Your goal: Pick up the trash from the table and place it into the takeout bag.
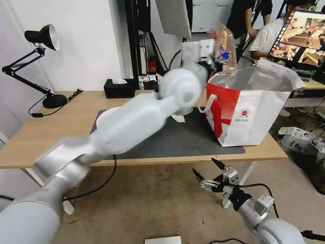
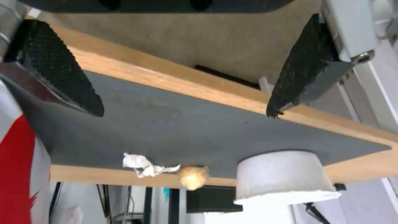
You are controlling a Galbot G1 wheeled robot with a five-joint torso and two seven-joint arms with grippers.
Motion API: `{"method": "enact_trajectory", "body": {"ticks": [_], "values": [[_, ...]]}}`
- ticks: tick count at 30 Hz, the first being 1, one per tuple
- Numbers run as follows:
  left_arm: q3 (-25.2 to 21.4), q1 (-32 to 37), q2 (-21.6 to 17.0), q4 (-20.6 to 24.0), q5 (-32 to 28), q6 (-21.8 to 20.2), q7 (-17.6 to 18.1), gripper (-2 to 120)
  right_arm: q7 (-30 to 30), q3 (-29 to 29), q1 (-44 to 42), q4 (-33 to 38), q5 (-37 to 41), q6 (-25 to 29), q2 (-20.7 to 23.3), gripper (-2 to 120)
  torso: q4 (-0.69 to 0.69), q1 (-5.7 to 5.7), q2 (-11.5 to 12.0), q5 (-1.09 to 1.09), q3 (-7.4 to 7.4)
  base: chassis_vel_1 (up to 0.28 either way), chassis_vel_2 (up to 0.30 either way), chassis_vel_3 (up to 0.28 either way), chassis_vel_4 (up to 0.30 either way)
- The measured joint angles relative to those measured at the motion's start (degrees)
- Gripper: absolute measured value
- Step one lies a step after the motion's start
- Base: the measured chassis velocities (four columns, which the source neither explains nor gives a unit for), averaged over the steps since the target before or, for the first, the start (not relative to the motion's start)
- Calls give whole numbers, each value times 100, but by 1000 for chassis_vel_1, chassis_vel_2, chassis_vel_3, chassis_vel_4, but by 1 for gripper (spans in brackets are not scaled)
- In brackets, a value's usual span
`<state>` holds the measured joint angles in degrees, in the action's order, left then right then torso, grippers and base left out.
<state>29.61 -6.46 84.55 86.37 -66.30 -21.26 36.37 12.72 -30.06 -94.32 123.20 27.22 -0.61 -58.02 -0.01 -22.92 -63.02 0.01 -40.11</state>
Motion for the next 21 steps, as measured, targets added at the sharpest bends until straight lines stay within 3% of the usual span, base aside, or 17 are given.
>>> {"method": "enact_trajectory", "body": {"ticks": [2,4,7,11,16,21], "values": [[139,8,148,-210,470,61,-237,0,2,-41,-9,10,12,11,-17,100,1,0,0,0,0,0,0,0,0],[160,12,170,-243,553,71,-282,0,2,-45,-9,10,14,12,-19,100,1,0,0,0,0,0,0,0,0],[321,45,448,-721,1404,182,-719,0,4,-105,-43,11,30,41,-50,100,2,0,0,0,0,0,0,0,0],[436,43,624,-1134,2017,182,-1145,0,5,-173,-103,34,42,68,-103,100,0,0,0,0,0,0,0,0,0],[518,38,692,-1307,2202,33,-1337,2,55,-243,-176,38,50,112,-172,100,1,0,0,-1,0,0,0,0,0],[564,24,688,-1321,2206,-137,-1365,20,92,-229,-182,37,52,134,-275,100,1,0,0,-1,0,0,0,0,0]]}}
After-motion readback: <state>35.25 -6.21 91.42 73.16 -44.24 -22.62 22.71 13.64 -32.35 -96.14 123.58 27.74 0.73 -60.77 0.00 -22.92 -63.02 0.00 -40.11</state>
